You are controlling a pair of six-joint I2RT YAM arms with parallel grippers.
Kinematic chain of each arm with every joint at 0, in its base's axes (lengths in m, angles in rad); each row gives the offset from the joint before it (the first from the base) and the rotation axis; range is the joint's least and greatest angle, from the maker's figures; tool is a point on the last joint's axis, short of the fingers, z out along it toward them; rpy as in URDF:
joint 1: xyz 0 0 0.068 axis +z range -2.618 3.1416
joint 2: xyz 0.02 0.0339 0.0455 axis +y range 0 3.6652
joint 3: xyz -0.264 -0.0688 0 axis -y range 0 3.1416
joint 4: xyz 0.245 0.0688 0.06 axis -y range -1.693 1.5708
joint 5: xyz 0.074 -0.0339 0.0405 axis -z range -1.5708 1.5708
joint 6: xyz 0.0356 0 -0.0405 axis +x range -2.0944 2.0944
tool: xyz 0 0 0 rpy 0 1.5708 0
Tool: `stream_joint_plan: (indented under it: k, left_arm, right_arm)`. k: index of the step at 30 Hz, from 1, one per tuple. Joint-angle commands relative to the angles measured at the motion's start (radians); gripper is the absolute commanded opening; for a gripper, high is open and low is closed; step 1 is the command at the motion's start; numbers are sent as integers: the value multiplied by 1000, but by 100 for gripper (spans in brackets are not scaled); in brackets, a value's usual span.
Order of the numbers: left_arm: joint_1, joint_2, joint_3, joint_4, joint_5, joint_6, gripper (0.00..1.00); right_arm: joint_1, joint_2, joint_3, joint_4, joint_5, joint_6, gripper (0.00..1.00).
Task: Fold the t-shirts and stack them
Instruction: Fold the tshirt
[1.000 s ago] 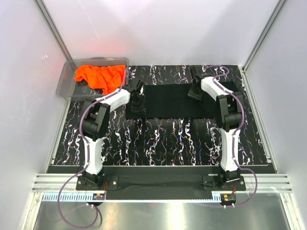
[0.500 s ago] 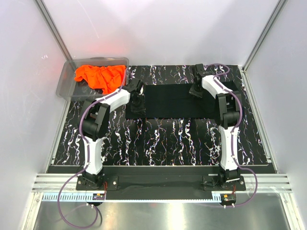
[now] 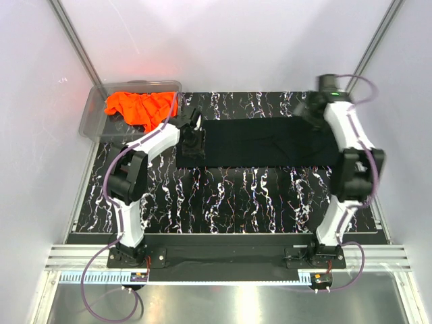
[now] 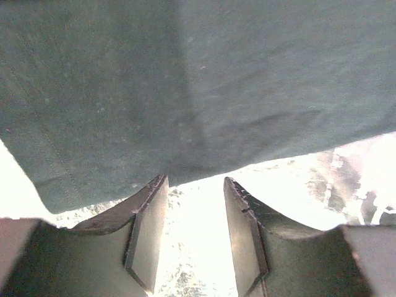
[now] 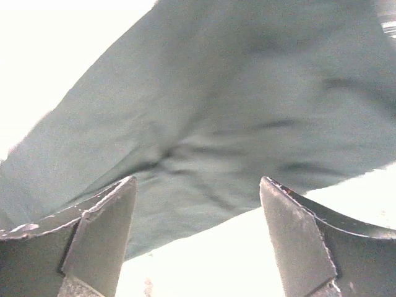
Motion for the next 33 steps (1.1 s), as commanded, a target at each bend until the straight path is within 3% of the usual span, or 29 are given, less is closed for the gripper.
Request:
stream_joint_plan:
  k: [1,3,5,7,9,12,14,21,27,33]
  left_arm:
    - [-6,-39,75,12,38,32,46]
    - [-6,-14,115,12,79,35,46]
    - [-6,28,146,12,104,31,45]
    - [-7,56,158,12,141,23,44]
    - [-7,87,163,14,154,6,42]
    - [-12,127,166,15,151,15,42]
    - [-10,150,171,15,148,29,42]
    - [-12,187,105,5,176,17,42]
    - [-15,176,2,3,225,-11,40]
    - [-48,110,-111,8,268,-31,40]
  right_arm:
    - [-168,-119,-90,-45,-71,-31,88]
    - [-245,-141,-139,-44,-77,-47,88]
    - [-293,-158,-187,-44,-96,-30,80]
    - [-368,-162,-224,-32,-141,-2,69]
    - [-415,-153,-284,-9,-178,35,50]
    - [-461,-117,-317,20,-235,55,35]
    - [-461,-87,-321,36,-267,56,34]
    - [-417,-116,-380,73,-244,90,48]
    - [-266,-107,-380,85,-191,111,62]
    - [-156,-54,-296,83,-132,183,87]
